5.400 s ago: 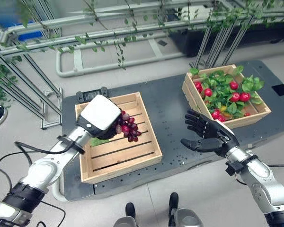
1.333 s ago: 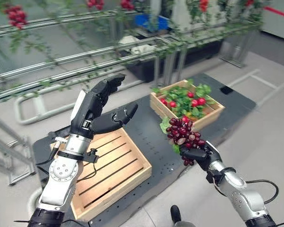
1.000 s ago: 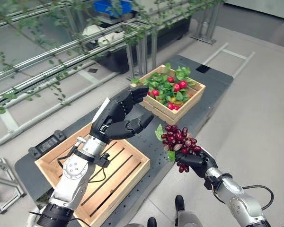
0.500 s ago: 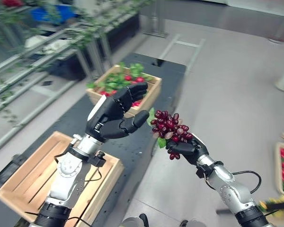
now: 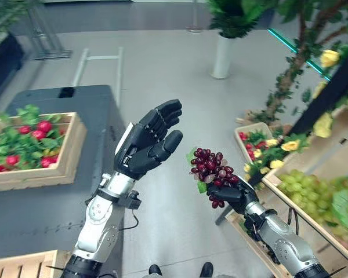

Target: Pick up the fruits from the basket on one side to the basket on the other side

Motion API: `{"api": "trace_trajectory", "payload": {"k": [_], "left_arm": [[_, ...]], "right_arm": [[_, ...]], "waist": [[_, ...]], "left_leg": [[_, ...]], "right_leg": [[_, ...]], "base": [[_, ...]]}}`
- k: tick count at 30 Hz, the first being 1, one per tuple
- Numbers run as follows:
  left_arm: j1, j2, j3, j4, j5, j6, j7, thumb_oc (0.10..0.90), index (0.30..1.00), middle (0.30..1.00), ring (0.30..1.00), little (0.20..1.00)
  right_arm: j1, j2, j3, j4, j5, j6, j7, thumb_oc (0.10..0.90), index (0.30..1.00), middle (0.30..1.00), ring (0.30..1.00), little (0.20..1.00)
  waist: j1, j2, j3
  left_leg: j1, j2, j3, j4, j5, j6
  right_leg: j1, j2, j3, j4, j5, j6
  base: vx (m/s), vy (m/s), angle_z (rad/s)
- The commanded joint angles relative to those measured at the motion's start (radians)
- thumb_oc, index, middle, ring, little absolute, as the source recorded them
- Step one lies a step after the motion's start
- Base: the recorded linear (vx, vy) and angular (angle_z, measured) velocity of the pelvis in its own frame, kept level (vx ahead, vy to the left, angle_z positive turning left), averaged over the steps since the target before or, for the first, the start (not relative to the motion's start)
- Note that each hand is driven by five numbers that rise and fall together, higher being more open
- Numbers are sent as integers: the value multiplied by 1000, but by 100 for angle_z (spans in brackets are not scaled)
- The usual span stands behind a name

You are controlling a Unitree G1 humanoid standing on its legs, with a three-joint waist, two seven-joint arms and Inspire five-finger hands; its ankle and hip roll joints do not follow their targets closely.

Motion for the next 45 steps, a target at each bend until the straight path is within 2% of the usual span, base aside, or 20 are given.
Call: {"api": "trace_trajectory", "payload": {"k": [1,3,4,5,7,10,12,15,18,22,24,25,29,30,33,36,38,39,41,45], "left_arm": [[-119,11,11,-51,-79,-117,-14,800,900,900,900,900],[-112,-5,11,-49,-109,-97,-55,800,900,900,900,900],[-110,-6,12,-50,-107,-97,-52,800,900,900,900,900],[-103,-7,18,-51,-110,-98,-49,800,900,900,900,900],[-92,-7,37,-61,-133,-92,-46,800,900,900,900,900],[-68,-12,83,-83,-188,-65,-52,800,900,900,900,900],[-55,-24,97,-95,-180,-56,-55,800,900,900,900,900],[-47,-35,90,-101,-174,-41,-79,800,900,900,900,900],[-55,-23,73,-89,-185,-26,-92,800,900,900,900,900],[-53,-2,67,-87,-189,-15,-118,800,900,900,900,900],[-58,2,59,-84,-192,-20,-127,800,900,900,900,900],[-68,5,46,-78,-206,-22,-137,800,900,900,900,900],[-81,4,30,-75,-225,-19,-139,800,900,900,900,900],[-89,6,26,-73,-230,-11,-131,800,900,900,900,900],[-86,8,36,-64,-254,6,-138,800,900,900,900,900],[-81,3,41,-56,-285,22,-152,800,900,900,900,900],[-71,-1,48,-56,-289,21,-151,800,900,900,900,900],[-60,-8,56,-58,-292,21,-158,800,900,900,900,900],[-53,-11,61,-55,-289,15,-164,800,900,900,900,900],[-47,-29,68,-58,-331,21,-213,800,900,900,900,900]], "right_arm": [[-95,37,-86,-133,27,-158,76,400,300,300,300,300],[-81,33,-93,-120,27,-135,108,400,300,300,300,300],[-81,33,-92,-117,27,-131,115,400,300,300,300,300],[-87,25,-88,-101,31,-102,174,400,300,300,300,300],[-91,10,-85,-100,40,-51,228,400,300,300,300,300],[-93,-10,-80,-92,54,11,283,400,300,300,300,300],[-93,-9,-76,-89,49,27,302,400,300,300,300,300],[-77,4,-75,-87,39,54,300,400,300,300,300,300],[-55,16,-83,-76,31,74,319,400,300,300,300,300],[-31,33,-90,-53,34,87,324,400,300,300,300,300],[-24,36,-89,-45,24,91,331,400,300,300,300,300],[-22,36,-86,-29,12,91,329,400,300,300,300,300],[-24,39,-77,-11,7,100,323,400,300,300,300,300],[-28,39,-76,1,9,111,337,400,300,300,300,300],[-34,28,-64,12,0,125,360,400,300,300,300,300],[-37,28,-54,34,-13,130,379,400,300,300,300,300],[-37,32,-44,54,-26,126,392,400,300,300,300,300],[-38,38,-35,69,-53,129,415,400,300,300,300,300],[-34,36,-28,80,-77,130,439,400,300,300,300,300],[-38,26,-19,113,-100,135,466,400,300,300,300,300]], "waist": [[8,-11,-33],[15,-21,-35],[18,-22,-36],[33,-30,-40],[45,-39,-53],[67,-45,-64],[76,-44,-67],[62,-23,-79],[36,-6,-83],[24,3,-72],[21,5,-70],[17,6,-67],[17,1,-65],[20,-1,-60],[35,5,-59],[44,11,-62],[54,11,-63],[64,7,-66],[69,3,-70],[76,-17,-87]], "left_leg": [[-123,-13,-23,-14,40,-69],[-127,-32,-134,14,9,-57],[-126,-35,-157,16,4,-56],[-130,-52,-271,27,-2,-41],[-135,-79,-412,70,-32,-37],[-154,-140,-549,178,-103,-34],[-157,-171,-589,213,-133,-25],[-101,-167,-561,141,-127,-9],[-41,-168,-536,73,-128,10],[-5,-180,-528,19,-125,38],[1,-186,-526,6,-123,46],[6,-199,-522,-5,-125,56],[12,-215,-497,-9,-141,64],[19,-218,-470,-7,-154,66],[14,-206,-417,-5,-151,72],[6,-194,-394,-5,-144,80],[5,-187,-380,-9,-140,81],[9,-180,-365,-12,-139,77],[12,-170,-362,-16,-138,69],[20,-137,-343,-25,-129,41]], "right_leg": [[90,-33,-27,6,-54,73],[77,-28,21,6,-54,64],[76,-28,30,6,-55,63],[59,-27,82,6,-46,53],[46,-29,154,6,-42,48],[39,-40,246,6,-38,51],[38,-46,277,6,-37,57],[36,-51,286,6,-39,69],[20,-83,290,22,-21,108],[-28,-132,283,80,-2,150],[-45,-143,281,93,5,159],[-77,-164,278,106,29,172],[-108,-203,266,94,91,186],[-132,-220,237,109,117,191],[-139,-225,171,196,88,186],[-130,-231,150,273,58,173],[-109,-242,125,279,51,168],[-77,-254,96,251,46,166],[-41,-257,84,210,36,168],[23,-225,58,87,12,184]], "base": [[-98,-113,-18],[-68,-76,-27],[-63,-5,-50],[-43,27,-61],[-17,71,-88],[14,135,-97],[0,199,-101],[29,310,-112],[21,324,-47],[-40,286,-11],[-65,299,-13],[-62,263,-10],[-50,186,-33],[-47,94,-48],[-71,34,-70],[-72,-47,-59],[-78,-152,-35],[-73,-207,-31],[-30,-228,-28],[-34,-305,-34]]}}
